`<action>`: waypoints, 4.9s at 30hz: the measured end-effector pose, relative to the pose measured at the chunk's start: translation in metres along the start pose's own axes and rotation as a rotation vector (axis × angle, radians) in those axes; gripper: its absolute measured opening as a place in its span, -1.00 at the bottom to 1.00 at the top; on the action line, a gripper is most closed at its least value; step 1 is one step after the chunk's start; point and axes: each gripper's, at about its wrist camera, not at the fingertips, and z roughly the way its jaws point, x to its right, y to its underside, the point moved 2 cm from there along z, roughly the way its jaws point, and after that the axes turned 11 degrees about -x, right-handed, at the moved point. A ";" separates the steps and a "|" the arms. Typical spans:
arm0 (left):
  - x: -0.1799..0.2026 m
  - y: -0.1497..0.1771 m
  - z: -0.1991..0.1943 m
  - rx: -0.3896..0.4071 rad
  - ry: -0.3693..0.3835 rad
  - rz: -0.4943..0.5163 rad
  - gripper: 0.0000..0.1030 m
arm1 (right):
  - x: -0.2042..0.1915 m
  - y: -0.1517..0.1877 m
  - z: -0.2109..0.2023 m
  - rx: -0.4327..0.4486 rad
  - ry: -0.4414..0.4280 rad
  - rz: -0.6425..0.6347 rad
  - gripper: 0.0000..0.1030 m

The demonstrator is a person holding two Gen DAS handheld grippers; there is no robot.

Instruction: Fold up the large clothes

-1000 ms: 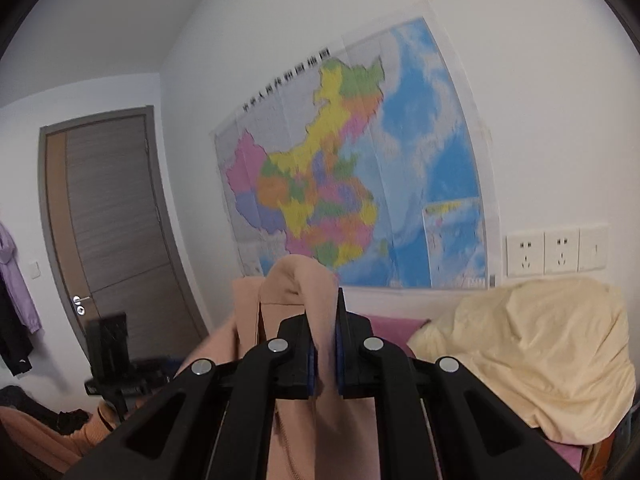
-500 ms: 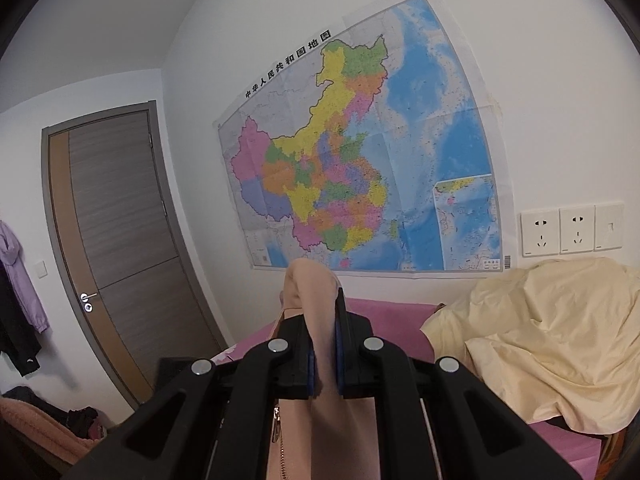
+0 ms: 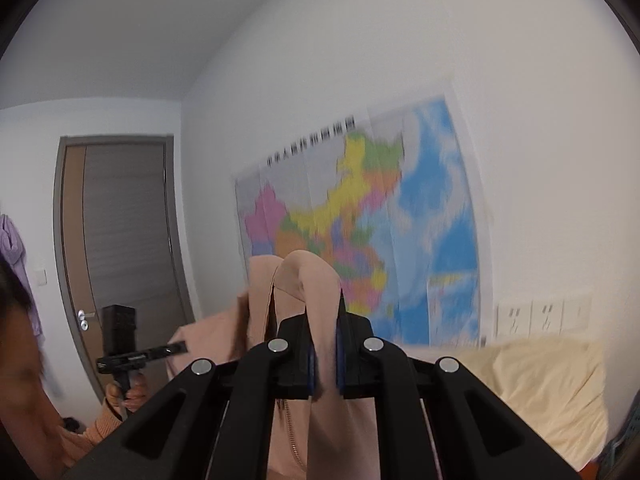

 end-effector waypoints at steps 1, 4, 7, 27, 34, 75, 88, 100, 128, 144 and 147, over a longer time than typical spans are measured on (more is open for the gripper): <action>0.009 -0.009 -0.011 0.023 -0.020 0.024 -0.97 | -0.007 -0.008 -0.009 0.025 0.002 -0.015 -0.86; 0.028 -0.034 -0.042 0.097 -0.075 0.060 -0.97 | -0.028 -0.026 -0.028 0.070 0.016 -0.063 -0.86; 0.035 -0.053 -0.069 0.165 -0.108 0.045 -0.97 | -0.045 -0.040 -0.038 0.089 -0.007 -0.069 -0.86; -0.146 -0.012 0.097 -0.238 -0.383 -0.212 -0.97 | 0.107 0.091 0.257 -0.474 0.023 0.268 -0.86; -0.229 0.053 0.198 -0.416 -0.373 -0.360 -0.97 | 0.181 0.179 0.357 -0.672 0.152 0.468 -0.86; -0.115 0.106 0.218 -0.518 -0.127 -0.093 0.71 | 0.161 0.277 0.174 -0.917 0.237 0.293 0.66; -0.034 0.157 0.236 -0.574 0.088 -0.114 0.74 | 0.125 0.325 0.147 -0.960 0.081 0.376 -0.90; 0.016 0.163 0.230 -0.567 0.363 -0.112 0.74 | 0.134 0.225 0.115 -0.598 -0.119 0.517 -0.91; 0.059 0.166 0.225 -0.600 0.616 -0.107 -0.98 | 0.103 0.216 0.168 -0.618 -0.144 0.475 -0.35; -0.121 0.150 0.182 -0.640 0.095 -0.253 -0.82 | 0.167 0.233 0.266 -0.762 0.067 0.395 -0.10; -0.128 0.165 0.179 -0.647 0.093 -0.270 -0.39 | 0.175 0.236 0.290 -0.777 0.071 0.397 -0.01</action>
